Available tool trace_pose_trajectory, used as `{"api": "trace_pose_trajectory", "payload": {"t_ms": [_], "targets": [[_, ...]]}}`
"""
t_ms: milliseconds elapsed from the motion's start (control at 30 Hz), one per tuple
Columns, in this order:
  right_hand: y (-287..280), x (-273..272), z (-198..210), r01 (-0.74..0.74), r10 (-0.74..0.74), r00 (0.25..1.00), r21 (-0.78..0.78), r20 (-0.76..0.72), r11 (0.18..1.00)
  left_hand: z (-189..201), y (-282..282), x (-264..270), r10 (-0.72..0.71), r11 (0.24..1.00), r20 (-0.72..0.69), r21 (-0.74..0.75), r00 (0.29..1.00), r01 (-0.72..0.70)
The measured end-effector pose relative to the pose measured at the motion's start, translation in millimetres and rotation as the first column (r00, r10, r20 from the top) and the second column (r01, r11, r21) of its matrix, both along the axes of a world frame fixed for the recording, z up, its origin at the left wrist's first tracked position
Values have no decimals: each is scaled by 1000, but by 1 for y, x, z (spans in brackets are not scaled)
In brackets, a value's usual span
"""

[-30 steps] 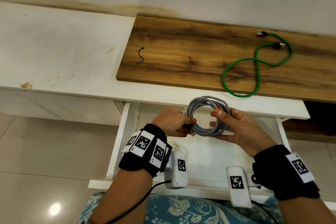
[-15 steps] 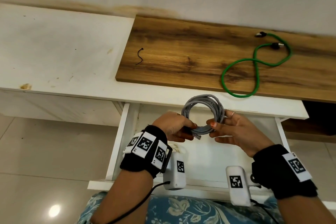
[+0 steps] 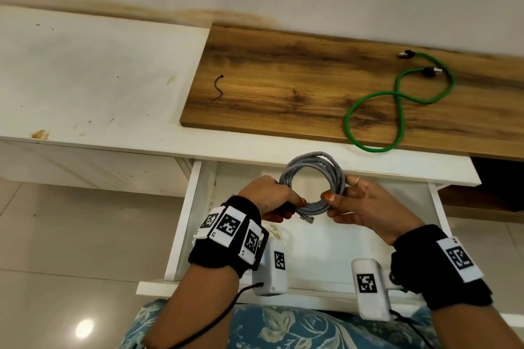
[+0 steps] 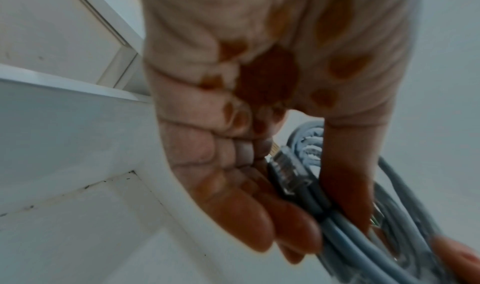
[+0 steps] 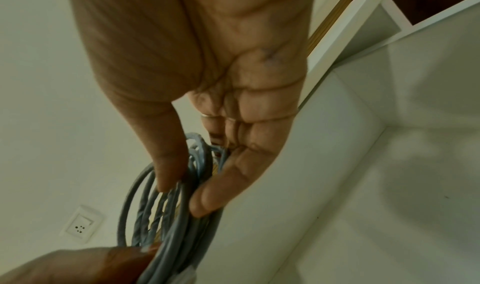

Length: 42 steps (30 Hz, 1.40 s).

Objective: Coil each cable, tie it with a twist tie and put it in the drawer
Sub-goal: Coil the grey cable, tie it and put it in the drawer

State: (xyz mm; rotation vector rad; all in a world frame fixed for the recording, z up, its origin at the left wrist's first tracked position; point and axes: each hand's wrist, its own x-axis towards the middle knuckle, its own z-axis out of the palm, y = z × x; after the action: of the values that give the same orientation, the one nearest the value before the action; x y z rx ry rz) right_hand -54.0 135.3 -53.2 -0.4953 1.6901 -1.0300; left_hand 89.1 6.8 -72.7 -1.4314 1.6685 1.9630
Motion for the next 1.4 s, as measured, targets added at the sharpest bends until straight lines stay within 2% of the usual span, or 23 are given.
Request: {"api": "trace_pose_trajectory", "payload": {"t_ms": [267, 467, 667, 900, 1200, 1400], "targets": [[0, 0, -1, 11, -10, 997, -14, 73, 1000, -3, -3, 0, 65, 998, -40, 13, 997, -64], [-1, -1, -5, 56, -56, 997, -2, 55, 998, -4, -1, -1, 13, 1000, -42, -3, 999, -13], [-1, -3, -10, 28, -30, 999, 46, 26, 999, -10, 3, -1, -49, 998, -31, -36, 998, 48], [0, -8, -14, 38, -40, 999, 76, 12, 996, -9, 5, -2, -47, 998, -51, -40, 998, 45], [3, -23, -25, 17, -26, 997, 128, 69, 992, -7, 4, -2, -181, 981, -18, -70, 983, 180], [12, -39, -31, -78, 57, 992, 194, 109, 978, -3, -5, 7, -260, 950, 46, -169, 965, 264]]}}
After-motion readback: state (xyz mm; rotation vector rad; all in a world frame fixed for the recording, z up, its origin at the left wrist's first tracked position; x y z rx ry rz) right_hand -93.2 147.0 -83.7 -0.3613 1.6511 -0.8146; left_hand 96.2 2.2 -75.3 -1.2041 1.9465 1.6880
